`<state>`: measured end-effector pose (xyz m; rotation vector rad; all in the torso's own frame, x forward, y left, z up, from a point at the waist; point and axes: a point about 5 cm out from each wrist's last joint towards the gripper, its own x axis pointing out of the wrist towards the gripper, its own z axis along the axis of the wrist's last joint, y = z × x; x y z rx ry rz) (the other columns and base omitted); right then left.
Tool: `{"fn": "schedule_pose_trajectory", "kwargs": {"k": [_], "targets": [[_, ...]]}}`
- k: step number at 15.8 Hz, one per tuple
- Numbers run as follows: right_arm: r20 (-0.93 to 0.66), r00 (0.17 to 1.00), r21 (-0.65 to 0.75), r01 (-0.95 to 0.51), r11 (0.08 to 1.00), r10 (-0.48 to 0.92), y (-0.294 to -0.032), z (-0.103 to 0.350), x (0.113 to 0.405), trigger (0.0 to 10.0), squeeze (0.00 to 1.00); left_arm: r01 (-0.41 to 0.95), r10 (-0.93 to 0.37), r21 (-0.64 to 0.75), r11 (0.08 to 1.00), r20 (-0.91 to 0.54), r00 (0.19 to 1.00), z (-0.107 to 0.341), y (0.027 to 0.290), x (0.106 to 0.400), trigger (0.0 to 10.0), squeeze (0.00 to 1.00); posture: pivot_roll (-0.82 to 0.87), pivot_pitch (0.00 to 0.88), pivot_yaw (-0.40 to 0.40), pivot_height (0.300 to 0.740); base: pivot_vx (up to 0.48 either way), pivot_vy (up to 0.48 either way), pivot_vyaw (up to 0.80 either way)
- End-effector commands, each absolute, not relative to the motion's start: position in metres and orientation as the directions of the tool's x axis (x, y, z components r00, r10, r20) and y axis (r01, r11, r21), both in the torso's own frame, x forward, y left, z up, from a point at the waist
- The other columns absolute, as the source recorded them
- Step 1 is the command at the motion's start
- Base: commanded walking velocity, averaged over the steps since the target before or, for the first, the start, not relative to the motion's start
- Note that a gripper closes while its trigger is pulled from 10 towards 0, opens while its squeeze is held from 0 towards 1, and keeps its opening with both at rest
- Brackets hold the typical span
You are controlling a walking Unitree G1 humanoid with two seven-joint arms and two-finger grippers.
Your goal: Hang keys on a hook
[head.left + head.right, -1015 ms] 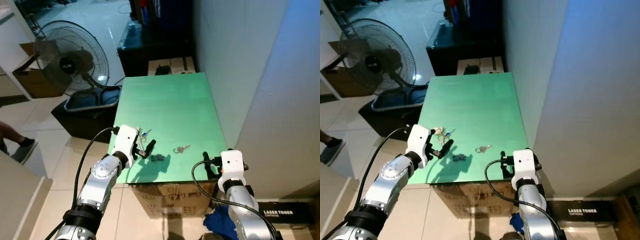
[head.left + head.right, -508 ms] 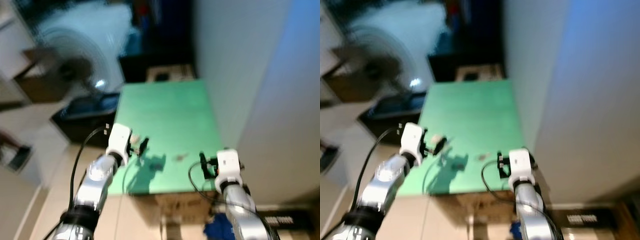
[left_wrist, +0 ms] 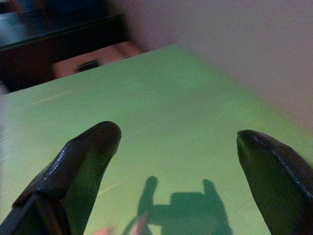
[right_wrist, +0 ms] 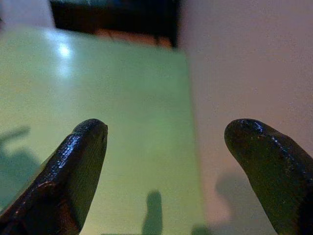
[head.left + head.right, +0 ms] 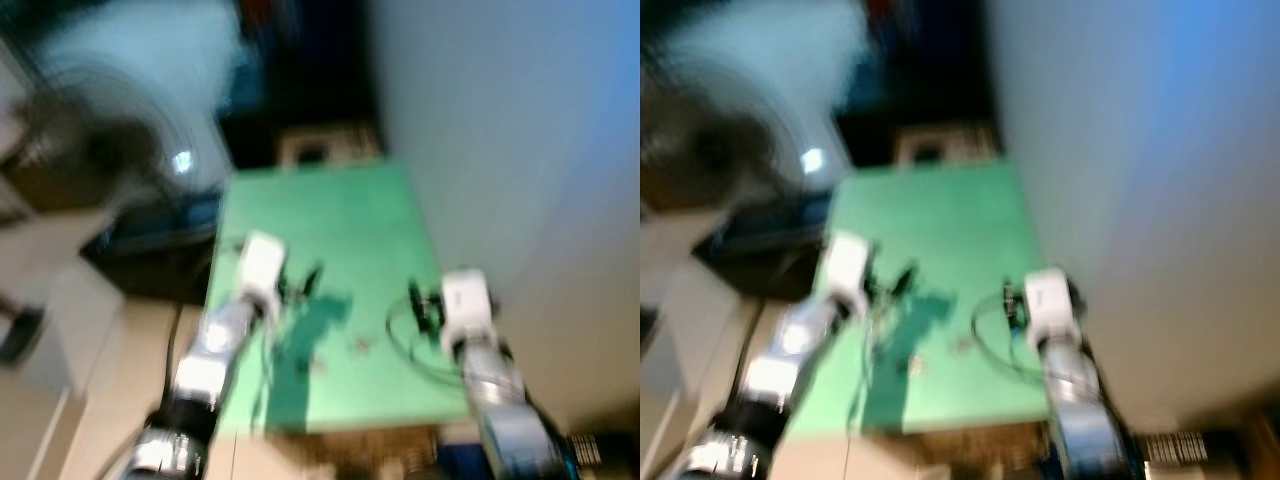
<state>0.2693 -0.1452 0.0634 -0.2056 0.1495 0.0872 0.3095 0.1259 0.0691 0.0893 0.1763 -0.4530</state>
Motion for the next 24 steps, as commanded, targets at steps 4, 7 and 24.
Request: {"fn": "schedule_pose_trajectory", "kwargs": {"k": [4,7,24], "targets": [[-0.137,0.981,-0.153,-0.160,0.975,0.139,-0.131,0.080,0.284,10.0,0.00,0.392,-0.370,0.051,0.919,-0.235,0.899,0.059,0.147,0.305,10.0,0.00,-0.16,0.000,0.165,0.740,0.000,0.000,0.00],[-0.092,0.989,-0.142,-0.124,0.982,0.112,-0.138,0.100,0.310,10.0,0.00,0.392,-0.368,0.059,0.918,-0.235,0.899,0.060,0.149,0.304,10.0,0.00,-0.14,0.000,0.168,0.740,0.000,0.000,0.00],[-0.407,0.913,-0.276,-0.138,0.951,0.014,-0.112,0.009,0.300,10.0,0.00,0.372,-0.347,0.079,0.925,-0.225,0.911,0.069,0.160,0.288,10.0,0.00,-0.04,0.000,0.133,0.740,0.000,0.000,0.00]]}}
